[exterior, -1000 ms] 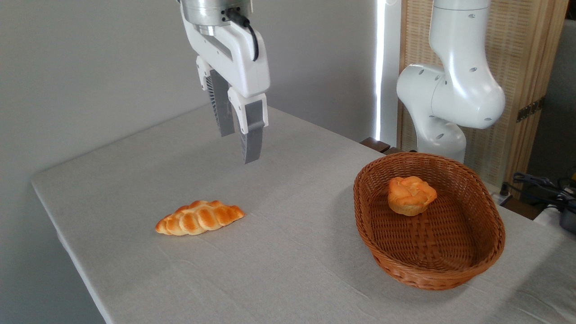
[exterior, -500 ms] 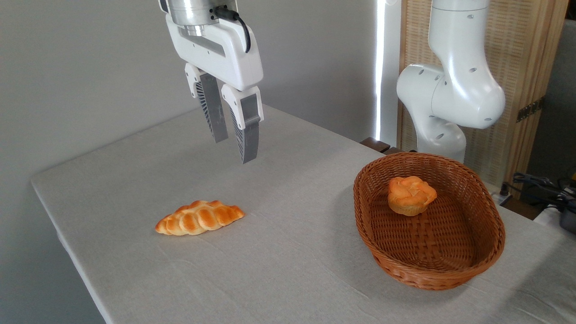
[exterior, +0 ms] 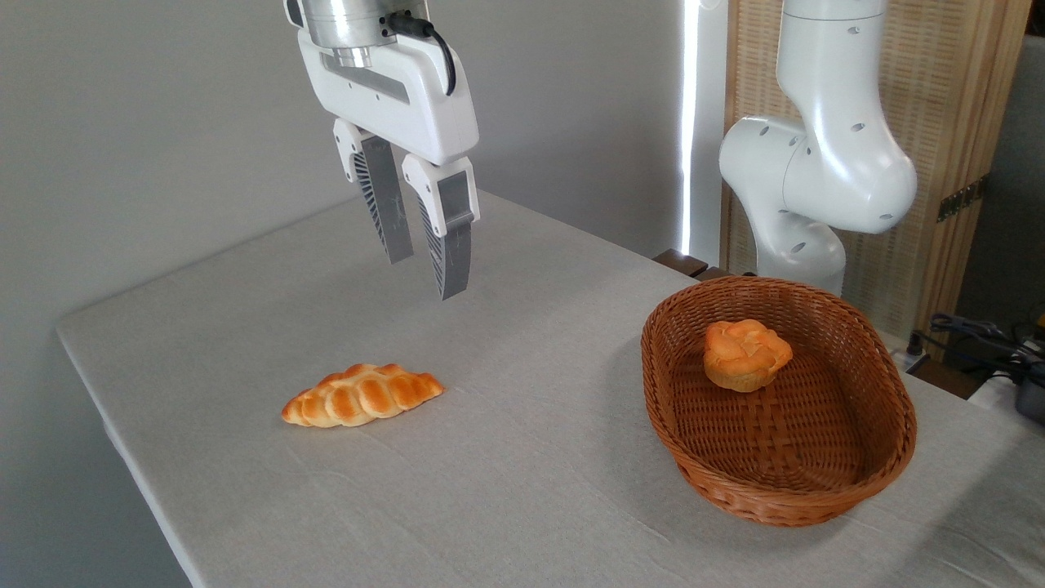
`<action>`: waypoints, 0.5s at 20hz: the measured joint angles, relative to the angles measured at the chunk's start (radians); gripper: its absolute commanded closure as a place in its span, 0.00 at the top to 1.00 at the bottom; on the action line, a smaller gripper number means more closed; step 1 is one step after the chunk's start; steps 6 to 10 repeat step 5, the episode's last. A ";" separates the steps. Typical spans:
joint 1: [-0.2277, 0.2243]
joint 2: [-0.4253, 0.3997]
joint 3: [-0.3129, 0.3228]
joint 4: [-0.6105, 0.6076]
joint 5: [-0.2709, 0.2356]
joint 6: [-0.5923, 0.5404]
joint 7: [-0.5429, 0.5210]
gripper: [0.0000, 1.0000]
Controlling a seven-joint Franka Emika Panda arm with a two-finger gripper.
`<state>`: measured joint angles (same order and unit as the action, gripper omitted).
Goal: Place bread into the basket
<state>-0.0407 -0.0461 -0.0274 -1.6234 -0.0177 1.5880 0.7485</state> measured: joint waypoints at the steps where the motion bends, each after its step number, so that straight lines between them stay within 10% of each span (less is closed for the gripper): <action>1: 0.000 0.000 0.000 0.000 0.000 0.000 0.000 1.00; 10: 0.000 0.000 0.003 0.000 0.000 0.000 -0.011 1.00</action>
